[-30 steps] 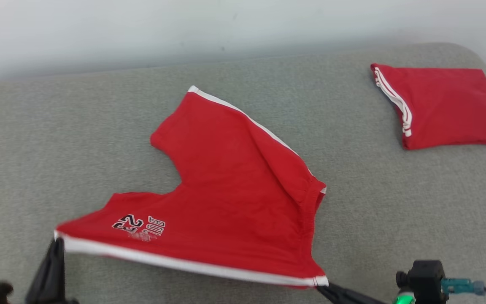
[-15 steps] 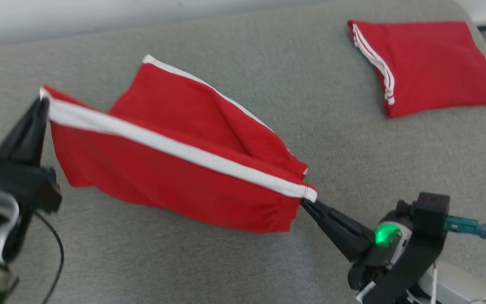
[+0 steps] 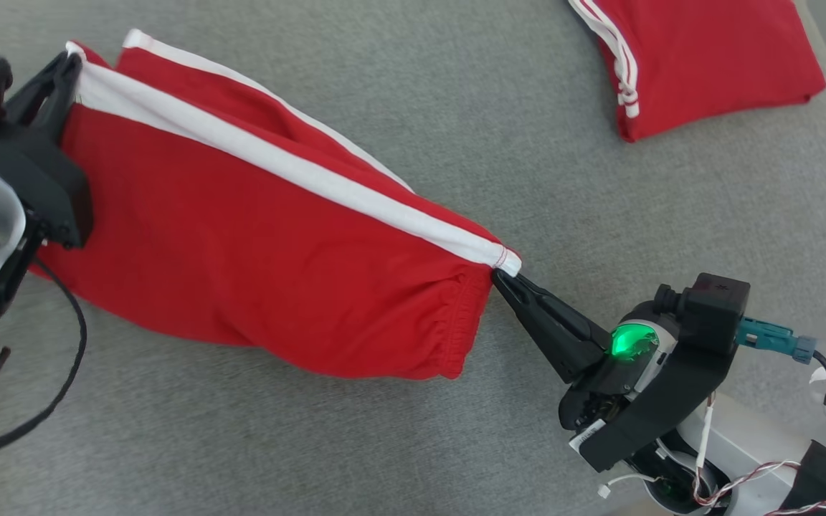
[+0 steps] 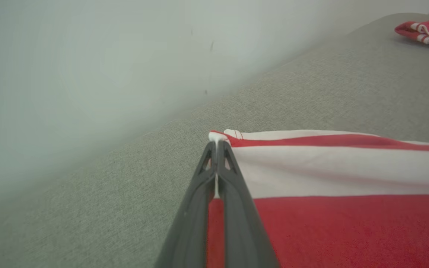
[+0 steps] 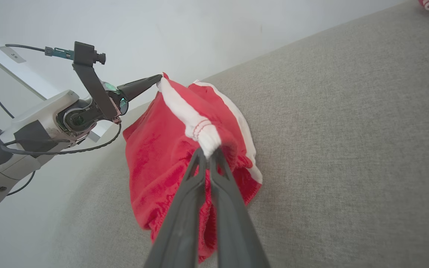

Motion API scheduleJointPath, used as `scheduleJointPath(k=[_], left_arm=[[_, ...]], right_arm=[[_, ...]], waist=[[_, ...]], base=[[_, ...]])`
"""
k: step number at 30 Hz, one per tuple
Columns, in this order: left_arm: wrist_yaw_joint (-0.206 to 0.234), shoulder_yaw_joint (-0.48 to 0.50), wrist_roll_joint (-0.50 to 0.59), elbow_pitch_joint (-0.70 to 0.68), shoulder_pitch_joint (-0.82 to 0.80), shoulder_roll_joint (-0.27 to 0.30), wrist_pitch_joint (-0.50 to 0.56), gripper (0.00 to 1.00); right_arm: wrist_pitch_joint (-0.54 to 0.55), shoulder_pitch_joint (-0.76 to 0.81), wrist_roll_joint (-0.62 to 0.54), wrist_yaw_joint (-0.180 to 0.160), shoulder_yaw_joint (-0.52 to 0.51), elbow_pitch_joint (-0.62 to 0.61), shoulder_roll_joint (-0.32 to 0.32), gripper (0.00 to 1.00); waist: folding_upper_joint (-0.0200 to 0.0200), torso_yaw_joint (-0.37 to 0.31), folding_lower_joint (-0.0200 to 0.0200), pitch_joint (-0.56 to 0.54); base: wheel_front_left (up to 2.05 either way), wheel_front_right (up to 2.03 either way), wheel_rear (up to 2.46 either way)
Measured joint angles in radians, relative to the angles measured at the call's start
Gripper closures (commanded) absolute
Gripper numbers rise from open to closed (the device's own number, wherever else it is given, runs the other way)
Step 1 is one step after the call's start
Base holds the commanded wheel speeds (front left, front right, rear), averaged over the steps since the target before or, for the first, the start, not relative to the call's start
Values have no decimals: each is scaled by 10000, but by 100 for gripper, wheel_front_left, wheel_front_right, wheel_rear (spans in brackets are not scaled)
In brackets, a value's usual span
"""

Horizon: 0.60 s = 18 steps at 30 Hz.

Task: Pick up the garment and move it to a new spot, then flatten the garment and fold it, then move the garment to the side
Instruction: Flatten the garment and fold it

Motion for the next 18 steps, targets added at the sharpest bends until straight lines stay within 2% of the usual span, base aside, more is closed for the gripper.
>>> scheduleJointPath(k=[8, 18], left_arm=[[-17, -1442, -180, 1407, -1536, 171, -50, 100], [-19, -2454, -539, 2397, -2516, 61, -897, 100]], right_arm=[[0, -332, -320, 0, 88, 483, 516, 100], [6, -547, -658, 0, -48, 851, 815, 100]], waist=[[1, -515, -1, 597], [0, -615, -2, 809]], base=[[0, 0, 0], [0, 0, 0]])
